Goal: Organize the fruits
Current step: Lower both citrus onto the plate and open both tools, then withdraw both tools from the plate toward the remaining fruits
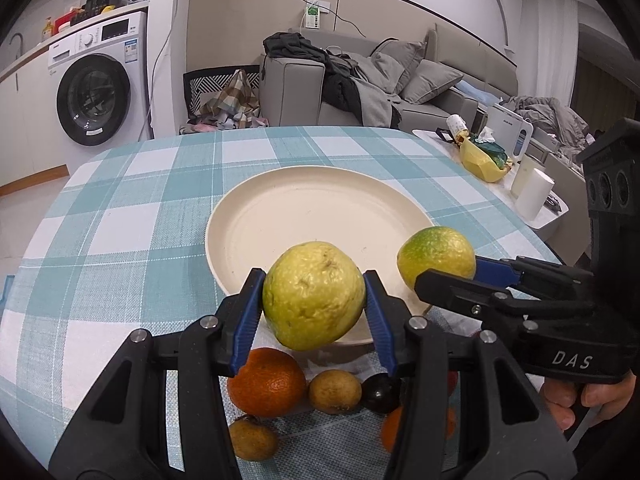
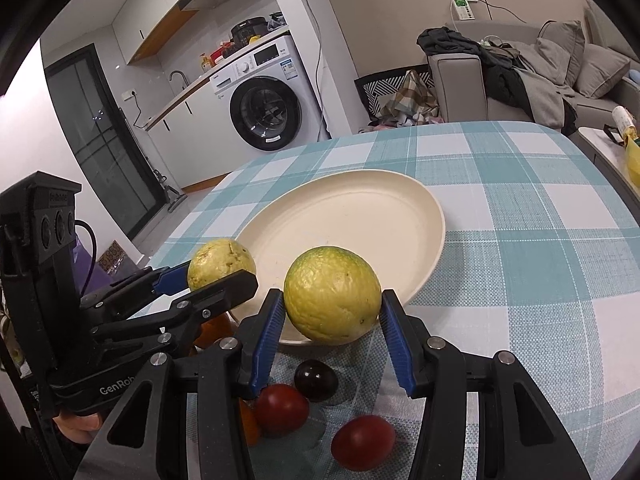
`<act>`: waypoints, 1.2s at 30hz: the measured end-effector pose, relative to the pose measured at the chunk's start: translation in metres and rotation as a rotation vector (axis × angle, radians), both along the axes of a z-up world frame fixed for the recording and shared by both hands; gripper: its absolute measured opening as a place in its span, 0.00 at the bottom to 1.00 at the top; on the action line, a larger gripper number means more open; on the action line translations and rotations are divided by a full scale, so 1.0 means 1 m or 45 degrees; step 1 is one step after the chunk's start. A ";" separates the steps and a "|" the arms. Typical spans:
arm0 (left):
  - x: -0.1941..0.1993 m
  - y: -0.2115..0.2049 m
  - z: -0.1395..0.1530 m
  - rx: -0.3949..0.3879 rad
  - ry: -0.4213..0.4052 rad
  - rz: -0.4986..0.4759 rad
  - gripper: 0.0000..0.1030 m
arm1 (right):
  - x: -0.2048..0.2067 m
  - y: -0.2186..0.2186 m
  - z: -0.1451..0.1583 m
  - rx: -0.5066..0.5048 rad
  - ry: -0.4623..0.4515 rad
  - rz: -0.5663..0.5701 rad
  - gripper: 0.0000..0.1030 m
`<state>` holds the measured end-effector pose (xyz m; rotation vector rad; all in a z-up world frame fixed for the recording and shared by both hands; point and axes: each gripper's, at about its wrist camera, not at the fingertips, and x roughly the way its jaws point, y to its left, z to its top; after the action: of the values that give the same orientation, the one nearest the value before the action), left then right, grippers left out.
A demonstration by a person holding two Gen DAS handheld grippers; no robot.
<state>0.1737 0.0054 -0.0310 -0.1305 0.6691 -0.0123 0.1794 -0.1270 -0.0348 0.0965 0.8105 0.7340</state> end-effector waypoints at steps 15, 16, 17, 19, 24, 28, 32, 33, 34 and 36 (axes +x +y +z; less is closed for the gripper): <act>-0.020 0.002 0.009 0.023 -0.050 0.008 0.83 | -0.007 -0.016 0.004 0.072 0.003 0.003 0.72; -0.024 0.004 0.011 0.019 -0.058 0.020 0.85 | -0.008 -0.015 0.004 0.075 -0.002 0.015 0.74; -0.028 0.007 0.012 0.014 -0.060 0.030 0.86 | -0.010 -0.015 0.005 0.077 -0.009 0.023 0.81; -0.036 0.013 0.016 -0.004 -0.068 0.039 0.95 | -0.015 -0.015 0.008 0.065 -0.031 0.027 0.92; -0.060 0.024 0.025 -0.008 -0.112 0.079 0.99 | -0.021 -0.018 0.011 0.057 -0.051 0.034 1.00; -0.074 0.028 0.027 0.009 -0.121 0.095 0.99 | -0.024 -0.022 0.011 0.043 -0.046 0.020 1.00; -0.082 0.028 0.026 0.015 -0.115 0.090 0.99 | -0.026 -0.026 0.010 0.038 -0.038 0.005 1.00; -0.084 0.028 0.026 0.019 -0.116 0.089 0.99 | -0.027 -0.027 0.010 0.039 -0.036 0.007 1.00; -0.086 0.027 0.025 0.024 -0.119 0.090 0.99 | -0.028 -0.029 0.010 0.038 -0.037 0.007 1.00; -0.090 0.026 0.025 0.043 -0.124 0.093 0.99 | -0.029 -0.029 0.010 0.028 -0.045 -0.001 1.00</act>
<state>0.0836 0.0311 -0.0061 -0.1213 0.5667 0.0624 0.1504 -0.1564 -0.0245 0.1030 0.7691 0.7422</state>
